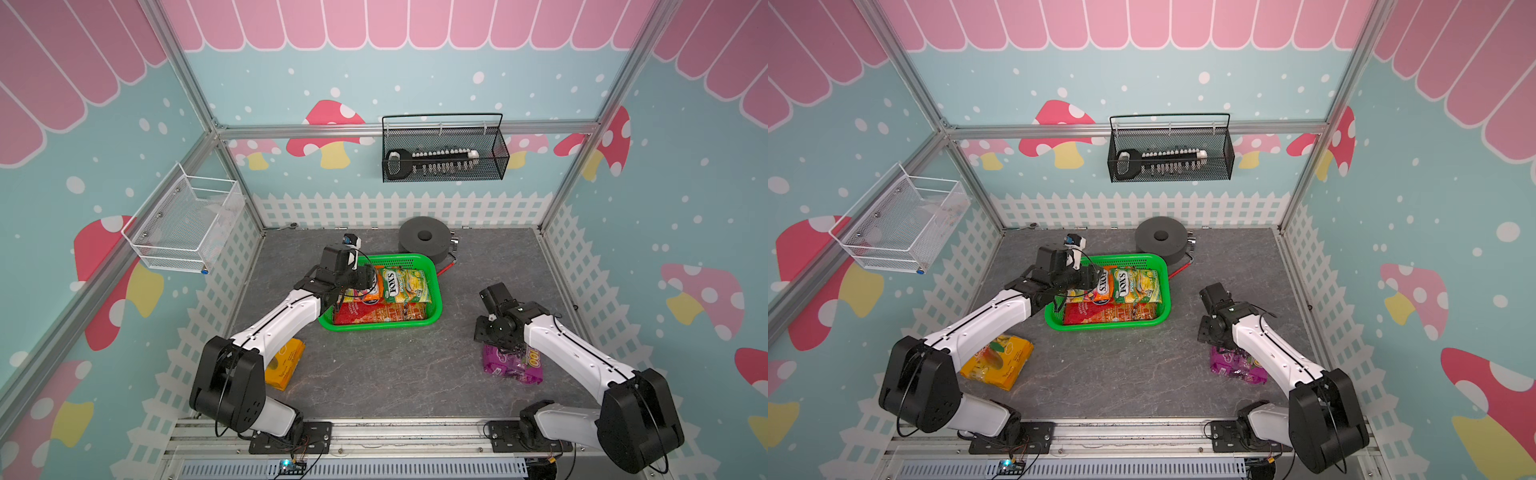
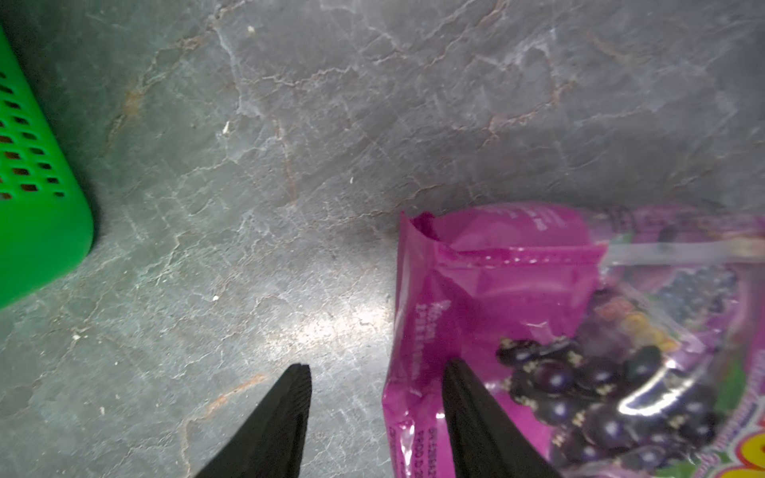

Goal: Put the candies in the basket
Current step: Pick up the candy at the center of the board.

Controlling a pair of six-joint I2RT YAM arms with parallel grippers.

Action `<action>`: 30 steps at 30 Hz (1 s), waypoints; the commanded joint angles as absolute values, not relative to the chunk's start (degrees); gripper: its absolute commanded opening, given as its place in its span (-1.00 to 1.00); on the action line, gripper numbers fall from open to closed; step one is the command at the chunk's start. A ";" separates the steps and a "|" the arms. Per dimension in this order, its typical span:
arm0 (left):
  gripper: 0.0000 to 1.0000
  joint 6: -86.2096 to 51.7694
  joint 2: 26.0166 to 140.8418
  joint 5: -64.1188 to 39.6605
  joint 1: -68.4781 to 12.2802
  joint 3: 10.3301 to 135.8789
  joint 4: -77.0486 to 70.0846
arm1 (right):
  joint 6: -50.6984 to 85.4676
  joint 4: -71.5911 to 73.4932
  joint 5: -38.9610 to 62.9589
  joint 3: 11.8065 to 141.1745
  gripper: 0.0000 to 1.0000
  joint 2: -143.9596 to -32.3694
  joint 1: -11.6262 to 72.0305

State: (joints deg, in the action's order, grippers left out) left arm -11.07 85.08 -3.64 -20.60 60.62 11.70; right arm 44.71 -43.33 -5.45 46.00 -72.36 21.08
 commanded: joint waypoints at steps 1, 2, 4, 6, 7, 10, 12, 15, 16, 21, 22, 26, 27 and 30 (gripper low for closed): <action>0.43 -10.46 84.95 -2.78 -20.57 59.77 10.92 | 45.59 -46.06 -8.93 46.63 0.15 -71.45 20.74; 0.43 -10.55 84.99 -2.73 -20.59 59.68 10.90 | 45.70 -46.38 -9.40 46.83 0.16 -71.24 20.74; 0.43 -10.64 85.21 -2.81 -20.52 59.77 10.91 | 45.71 -46.54 -10.61 46.82 0.15 -71.14 20.58; 0.43 -10.85 85.49 -2.90 -20.56 59.94 10.90 | 45.27 -45.78 -11.13 46.39 0.15 -72.19 20.39; 0.43 -10.83 85.59 -3.02 -20.51 60.02 10.95 | 44.97 -45.07 -11.12 46.11 0.13 -73.08 20.30; 0.43 -11.12 85.78 -3.14 -20.53 59.94 10.92 | 44.19 -43.46 -11.02 45.79 0.04 -75.89 20.21; 0.43 -11.31 85.82 -3.17 -20.56 59.78 11.00 | 43.78 -42.85 -11.16 45.87 -0.03 -77.20 20.18; 0.43 -11.25 85.88 -3.10 -20.62 59.69 10.94 | 42.71 -42.45 -11.36 46.04 -0.18 -78.82 20.21; 0.43 -11.26 85.91 -3.13 -20.60 59.69 10.99 | 42.31 -42.43 -11.59 46.10 -0.23 -79.21 20.21; 0.43 -11.07 86.05 -2.68 -20.55 59.77 11.07 | 41.43 -42.70 -12.77 46.14 -0.61 -79.12 20.18; 0.43 -11.10 86.11 -2.64 -20.63 59.84 11.12 | 41.31 -42.84 -13.09 46.36 -0.69 -79.17 20.20; 0.43 -11.03 86.13 -2.53 -20.59 59.85 11.23 | 40.72 -43.70 -13.60 47.43 -0.87 -79.19 20.17; 0.43 -11.07 86.18 -2.42 -20.51 59.85 11.27 | 40.37 -43.91 -13.47 47.91 -0.95 -78.93 20.19; 0.43 -11.16 86.13 -2.30 -20.57 59.93 11.32 | 40.15 -45.10 -13.05 49.86 -0.98 -77.18 20.17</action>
